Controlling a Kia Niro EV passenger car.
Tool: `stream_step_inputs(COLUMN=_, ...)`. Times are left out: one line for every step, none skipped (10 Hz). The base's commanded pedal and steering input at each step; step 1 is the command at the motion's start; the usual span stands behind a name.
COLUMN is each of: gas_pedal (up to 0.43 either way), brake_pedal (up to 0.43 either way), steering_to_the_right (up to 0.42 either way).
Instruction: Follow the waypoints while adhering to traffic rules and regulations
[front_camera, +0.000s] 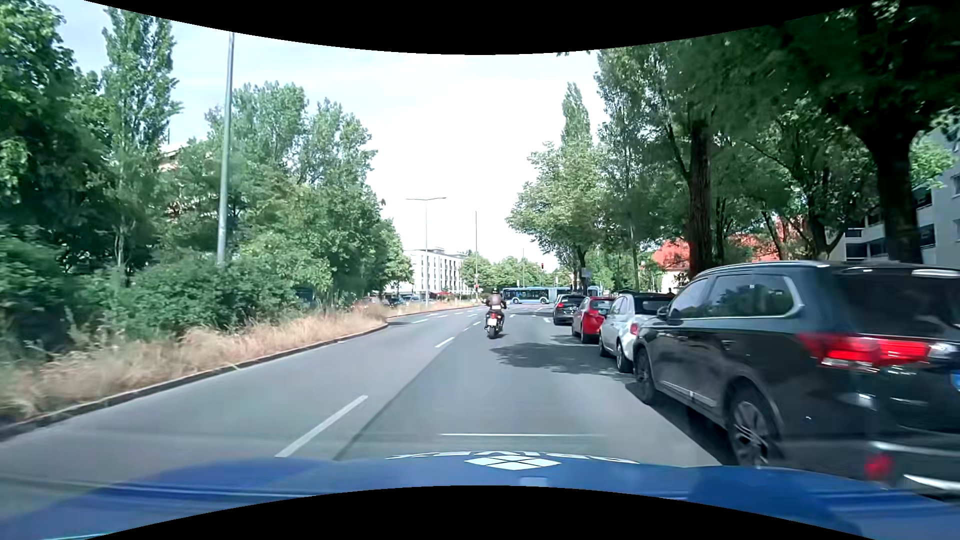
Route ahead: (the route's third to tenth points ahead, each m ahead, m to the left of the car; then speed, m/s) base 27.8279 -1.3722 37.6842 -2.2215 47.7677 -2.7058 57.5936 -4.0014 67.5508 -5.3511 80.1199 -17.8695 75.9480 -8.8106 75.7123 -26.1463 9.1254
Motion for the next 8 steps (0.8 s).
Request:
stream_step_inputs(gas_pedal=0.0, brake_pedal=0.0, steering_to_the_right=0.0)
stream_step_inputs(gas_pedal=0.0, brake_pedal=0.0, steering_to_the_right=0.0)
stream_step_inputs(gas_pedal=0.0, brake_pedal=0.0, steering_to_the_right=0.0)
stream_step_inputs(gas_pedal=0.0, brake_pedal=0.0, steering_to_the_right=0.006)
stream_step_inputs(gas_pedal=0.0, brake_pedal=0.0, steering_to_the_right=0.007)
stream_step_inputs(gas_pedal=0.0, brake_pedal=0.0, steering_to_the_right=0.008)
stream_step_inputs(gas_pedal=0.0, brake_pedal=0.0, steering_to_the_right=0.01)
stream_step_inputs(gas_pedal=0.0, brake_pedal=0.0, steering_to_the_right=0.01)
